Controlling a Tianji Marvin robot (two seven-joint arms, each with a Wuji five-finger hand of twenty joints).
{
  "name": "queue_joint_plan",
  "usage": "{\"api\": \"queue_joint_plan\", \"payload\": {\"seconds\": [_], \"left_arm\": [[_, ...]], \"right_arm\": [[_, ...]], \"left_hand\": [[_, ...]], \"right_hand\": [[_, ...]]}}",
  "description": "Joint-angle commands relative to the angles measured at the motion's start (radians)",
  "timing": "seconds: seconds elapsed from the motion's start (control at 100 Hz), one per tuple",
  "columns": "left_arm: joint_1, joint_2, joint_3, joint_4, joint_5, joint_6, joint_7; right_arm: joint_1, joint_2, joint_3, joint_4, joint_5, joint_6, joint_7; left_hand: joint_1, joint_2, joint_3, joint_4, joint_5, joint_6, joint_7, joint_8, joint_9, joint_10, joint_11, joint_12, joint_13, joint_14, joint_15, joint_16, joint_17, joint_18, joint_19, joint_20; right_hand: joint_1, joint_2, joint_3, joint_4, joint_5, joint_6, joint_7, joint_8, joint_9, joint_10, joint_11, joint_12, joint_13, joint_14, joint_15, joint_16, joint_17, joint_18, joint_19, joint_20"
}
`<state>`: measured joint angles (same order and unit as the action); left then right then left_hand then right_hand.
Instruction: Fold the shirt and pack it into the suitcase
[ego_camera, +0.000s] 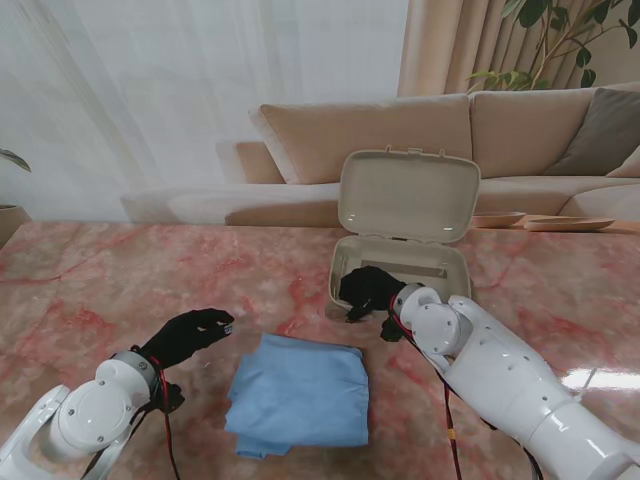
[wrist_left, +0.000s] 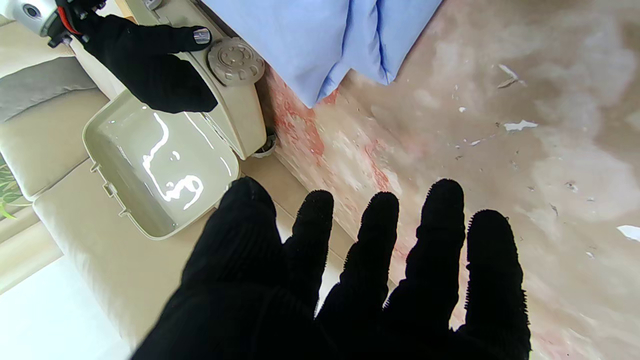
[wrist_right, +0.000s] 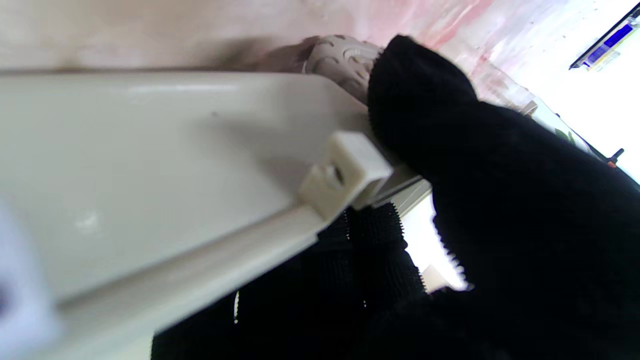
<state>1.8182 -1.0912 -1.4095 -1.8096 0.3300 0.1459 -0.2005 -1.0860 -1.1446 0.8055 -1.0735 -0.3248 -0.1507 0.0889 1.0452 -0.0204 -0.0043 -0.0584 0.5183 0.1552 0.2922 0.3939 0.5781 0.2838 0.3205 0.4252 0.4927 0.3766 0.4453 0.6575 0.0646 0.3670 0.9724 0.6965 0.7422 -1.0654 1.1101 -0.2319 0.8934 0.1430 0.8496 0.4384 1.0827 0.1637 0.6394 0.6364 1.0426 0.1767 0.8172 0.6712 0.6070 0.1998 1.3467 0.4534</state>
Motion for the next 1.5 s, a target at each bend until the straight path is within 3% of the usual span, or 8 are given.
{"api": "queue_joint_plan", "payload": {"seconds": [0.0,0.02,0.05,0.09,0.13,0.22,0.4,1.49], "left_arm": [[0.009,0.001,0.002,-0.001,-0.001,0.007,-0.002],[0.009,0.001,0.002,-0.001,-0.001,0.007,-0.002],[0.01,0.001,0.001,-0.002,-0.002,0.008,-0.002],[0.01,0.0,0.001,-0.002,-0.003,0.009,-0.003],[0.012,0.0,0.001,-0.002,-0.003,0.01,-0.003],[0.014,0.001,-0.001,-0.004,-0.004,0.012,-0.005],[0.018,0.001,-0.005,-0.005,-0.005,0.015,-0.005],[0.033,-0.002,-0.015,0.016,-0.018,0.01,0.001]], "right_arm": [[-0.01,-0.022,-0.013,0.006,0.022,-0.002,0.021],[-0.01,-0.022,-0.015,0.001,0.027,-0.001,0.022],[-0.009,-0.024,-0.019,-0.002,0.031,-0.001,0.024],[-0.005,-0.027,-0.027,-0.003,0.034,-0.001,0.021],[0.0,-0.03,-0.034,-0.003,0.04,-0.001,0.019],[0.01,-0.039,-0.051,-0.004,0.055,0.006,0.015],[0.034,-0.057,-0.087,-0.001,0.086,0.02,0.009],[0.142,-0.172,-0.276,0.095,0.247,0.039,0.03]], "left_hand": [[-0.038,0.03,-0.032,0.014,0.012,-0.017,0.002,0.01,-0.008,-0.016,-0.02,-0.005,-0.034,0.015,-0.02,-0.004,-0.014,0.028,-0.021,-0.002],[-0.039,0.03,-0.032,0.014,0.013,-0.018,0.002,0.01,-0.007,-0.015,-0.02,-0.005,-0.033,0.014,-0.02,-0.003,-0.013,0.028,-0.021,-0.002],[-0.039,0.03,-0.032,0.014,0.013,-0.017,0.002,0.01,-0.008,-0.015,-0.02,-0.005,-0.034,0.013,-0.02,-0.004,-0.014,0.028,-0.021,-0.002],[-0.038,0.03,-0.032,0.014,0.013,-0.017,0.002,0.01,-0.008,-0.016,-0.02,-0.005,-0.034,0.014,-0.021,-0.004,-0.015,0.028,-0.022,-0.002],[-0.038,0.03,-0.032,0.014,0.012,-0.017,0.001,0.01,-0.007,-0.015,-0.02,-0.005,-0.034,0.015,-0.02,-0.003,-0.015,0.029,-0.022,-0.002],[-0.039,0.031,-0.032,0.014,0.012,-0.018,0.001,0.009,-0.008,-0.017,-0.021,-0.005,-0.035,0.013,-0.021,-0.004,-0.015,0.029,-0.022,-0.002],[-0.039,0.03,-0.032,0.014,0.013,-0.018,0.0,0.009,-0.008,-0.015,-0.021,-0.005,-0.034,0.014,-0.021,-0.004,-0.015,0.029,-0.022,-0.002],[-0.036,0.03,-0.032,0.014,0.009,-0.016,-0.001,0.009,-0.01,-0.014,-0.02,-0.004,-0.036,0.015,-0.022,-0.003,-0.017,0.032,-0.025,-0.002]], "right_hand": [[0.165,0.089,0.206,-0.028,0.167,-0.27,0.127,0.023,0.055,-0.087,0.025,-0.008,0.03,-0.007,-0.149,-0.084,0.266,-0.281,0.119,-0.005],[0.165,0.088,0.206,-0.029,0.168,-0.269,0.129,0.018,0.055,-0.085,0.024,-0.009,0.032,-0.007,-0.151,-0.084,0.414,-0.444,0.125,0.001],[0.165,0.088,0.206,-0.028,0.168,-0.27,0.13,0.015,0.056,-0.087,0.023,-0.01,0.033,-0.007,-0.152,-0.084,0.44,-0.471,0.11,0.035],[0.165,0.087,0.206,-0.028,0.17,-0.27,0.13,0.011,0.059,-0.088,0.021,-0.012,0.035,-0.008,-0.156,-0.085,0.171,-0.071,-0.188,-0.06],[0.165,0.085,0.208,-0.029,0.171,-0.27,0.131,0.007,0.06,-0.088,0.017,-0.013,0.037,-0.012,-0.162,-0.085,0.108,-0.006,-0.309,0.031],[0.164,0.088,0.205,-0.03,0.171,-0.269,0.128,0.003,0.061,-0.088,0.011,-0.017,0.04,-0.014,-0.174,-0.089,0.06,-0.011,-0.258,0.072],[0.163,0.098,0.192,-0.027,0.158,-0.261,0.124,-0.008,0.058,-0.081,-0.004,-0.023,0.039,-0.012,-0.192,-0.088,0.009,-0.019,-0.122,-0.013],[0.125,0.203,0.095,-0.005,0.064,-0.225,0.132,-0.08,0.015,-0.039,-0.07,-0.042,0.004,0.001,-0.245,-0.109,-0.016,-0.005,-0.124,0.003]]}}
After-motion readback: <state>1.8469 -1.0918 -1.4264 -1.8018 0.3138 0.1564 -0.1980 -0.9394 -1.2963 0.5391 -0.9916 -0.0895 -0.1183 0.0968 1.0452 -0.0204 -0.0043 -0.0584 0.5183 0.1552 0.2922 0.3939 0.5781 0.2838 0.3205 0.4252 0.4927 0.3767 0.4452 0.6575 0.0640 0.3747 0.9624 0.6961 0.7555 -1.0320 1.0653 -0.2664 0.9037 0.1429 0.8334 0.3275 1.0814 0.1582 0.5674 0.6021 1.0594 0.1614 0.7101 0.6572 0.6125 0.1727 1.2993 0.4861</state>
